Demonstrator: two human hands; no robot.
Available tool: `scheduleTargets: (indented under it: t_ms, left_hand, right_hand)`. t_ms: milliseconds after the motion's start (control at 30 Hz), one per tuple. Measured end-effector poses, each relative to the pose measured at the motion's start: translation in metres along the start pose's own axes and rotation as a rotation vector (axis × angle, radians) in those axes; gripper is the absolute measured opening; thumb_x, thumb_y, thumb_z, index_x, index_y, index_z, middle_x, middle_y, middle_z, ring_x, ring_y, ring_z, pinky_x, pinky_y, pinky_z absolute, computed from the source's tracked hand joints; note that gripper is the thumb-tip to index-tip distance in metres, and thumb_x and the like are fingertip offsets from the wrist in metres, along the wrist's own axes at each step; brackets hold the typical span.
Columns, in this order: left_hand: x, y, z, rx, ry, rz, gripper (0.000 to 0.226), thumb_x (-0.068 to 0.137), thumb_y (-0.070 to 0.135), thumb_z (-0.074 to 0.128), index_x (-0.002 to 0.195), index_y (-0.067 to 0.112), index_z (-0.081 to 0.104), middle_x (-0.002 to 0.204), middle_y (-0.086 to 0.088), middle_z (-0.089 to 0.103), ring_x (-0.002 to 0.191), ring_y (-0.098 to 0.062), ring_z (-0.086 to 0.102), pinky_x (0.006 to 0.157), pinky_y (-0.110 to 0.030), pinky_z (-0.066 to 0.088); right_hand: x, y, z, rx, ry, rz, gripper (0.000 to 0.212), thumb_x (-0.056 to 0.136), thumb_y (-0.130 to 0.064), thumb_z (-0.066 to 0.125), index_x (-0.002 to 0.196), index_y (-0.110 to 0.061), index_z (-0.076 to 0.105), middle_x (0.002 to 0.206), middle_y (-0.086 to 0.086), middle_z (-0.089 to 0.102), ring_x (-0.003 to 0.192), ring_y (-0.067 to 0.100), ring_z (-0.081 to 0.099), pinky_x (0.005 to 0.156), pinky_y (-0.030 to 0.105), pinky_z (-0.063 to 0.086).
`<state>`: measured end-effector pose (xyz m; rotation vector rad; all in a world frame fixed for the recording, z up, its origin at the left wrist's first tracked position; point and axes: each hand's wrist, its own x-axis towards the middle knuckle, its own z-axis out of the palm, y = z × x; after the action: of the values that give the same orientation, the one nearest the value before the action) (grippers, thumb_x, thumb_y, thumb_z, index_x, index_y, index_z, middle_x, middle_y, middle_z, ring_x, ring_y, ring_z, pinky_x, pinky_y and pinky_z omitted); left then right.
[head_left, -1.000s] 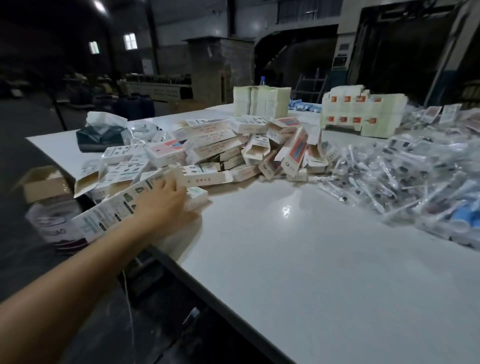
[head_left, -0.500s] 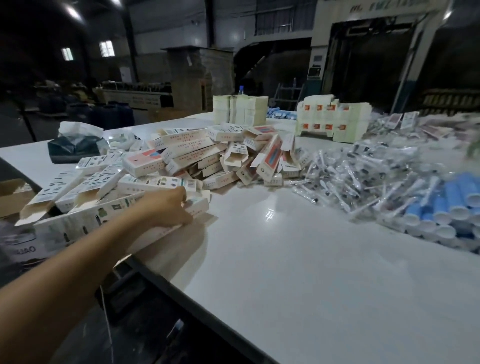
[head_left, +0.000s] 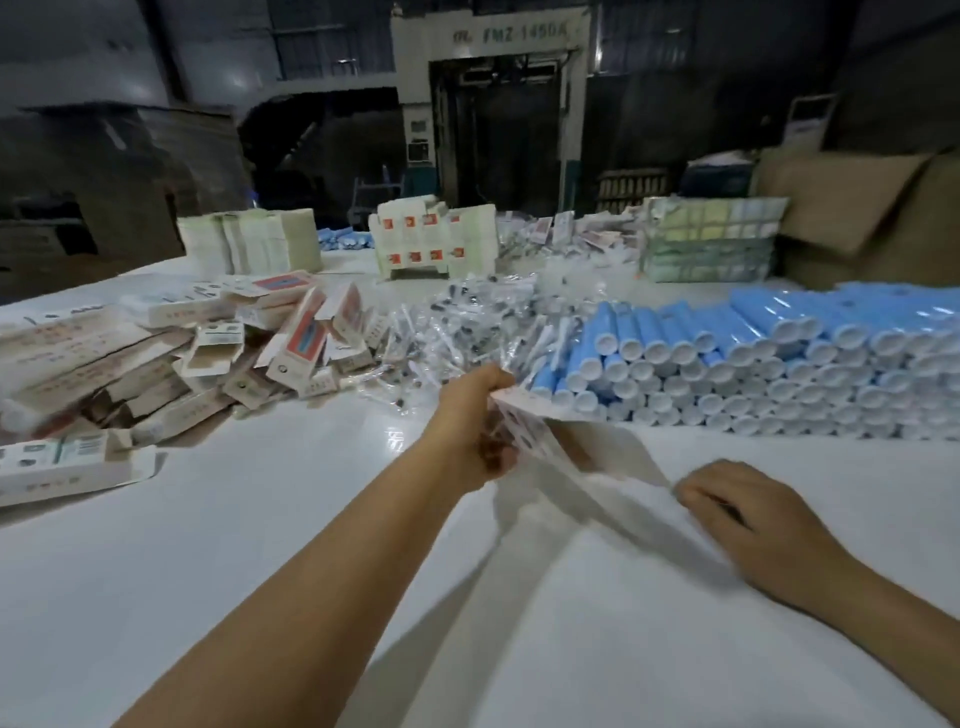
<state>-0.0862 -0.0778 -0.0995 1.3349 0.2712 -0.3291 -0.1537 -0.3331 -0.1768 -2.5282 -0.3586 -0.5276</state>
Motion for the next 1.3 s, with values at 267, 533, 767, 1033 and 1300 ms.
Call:
scheduleTargets:
  t_ms: [267, 533, 767, 1033, 1300]
  left_hand:
    - [0.031, -0.047, 0.043, 0.011, 0.149, 0.207, 0.054, 0.083, 0.037, 0.067, 0.118, 0.021, 0.03, 0.078, -0.015, 0.071, 0.045, -0.016, 0.065, 0.038, -0.021, 0.043]
    - [0.033, -0.051, 0.04, 0.095, 0.199, 0.231, 0.055, 0.083, 0.055, 0.062, 0.114, 0.023, 0.028, 0.074, -0.011, 0.072, 0.046, -0.018, 0.066, 0.039, -0.024, 0.044]
    - [0.006, -0.056, 0.042, 1.258, 0.43, 0.95, 0.089, 0.081, 0.078, 0.02, 0.149, 0.02, 0.023, 0.15, -0.009, 0.03, 0.131, -0.033, 0.034, 0.099, -0.05, 0.031]
    - [-0.009, -0.078, 0.067, 1.593, 0.184, 1.459, 0.079, 0.075, 0.065, 0.04, 0.117, 0.001, 0.065, 0.102, -0.008, 0.069, 0.097, -0.032, 0.066, 0.09, -0.064, 0.042]
    - [0.0, -0.086, 0.067, 1.523, 0.066, 1.496, 0.09, 0.094, 0.063, 0.005, 0.103, 0.002, 0.071, 0.09, -0.008, 0.07, 0.071, -0.031, 0.067, 0.055, -0.04, 0.053]
  right_hand:
    - [-0.003, 0.001, -0.006, 0.964, 0.183, 0.258, 0.034, 0.094, -0.001, 0.038, 0.099, -0.016, 0.068, 0.088, 0.011, 0.071, 0.077, 0.023, 0.069, 0.069, 0.031, 0.058]
    - [-0.008, -0.011, -0.005, 0.811, 0.187, 0.152, 0.02, 0.081, -0.015, 0.061, 0.093, -0.028, 0.07, 0.074, 0.013, 0.07, 0.056, 0.021, 0.065, 0.051, 0.034, 0.054]
    - [0.001, -0.006, -0.018, 1.029, 0.285, 0.463, 0.02, 0.093, 0.002, 0.044, 0.086, -0.001, 0.063, 0.075, 0.013, 0.073, 0.036, 0.023, 0.05, 0.037, 0.03, 0.045]
    - [0.002, -0.006, -0.02, 1.14, 0.149, 0.568, 0.014, 0.089, 0.003, 0.046, 0.091, 0.004, 0.06, 0.067, 0.019, 0.065, 0.03, 0.02, 0.046, 0.033, 0.022, 0.039]
    - [0.011, 0.018, -0.043, 0.543, 0.217, 0.597, 0.036, 0.091, -0.03, 0.057, 0.072, 0.0, 0.059, 0.059, -0.001, 0.058, 0.045, 0.009, 0.052, 0.042, 0.02, 0.04]
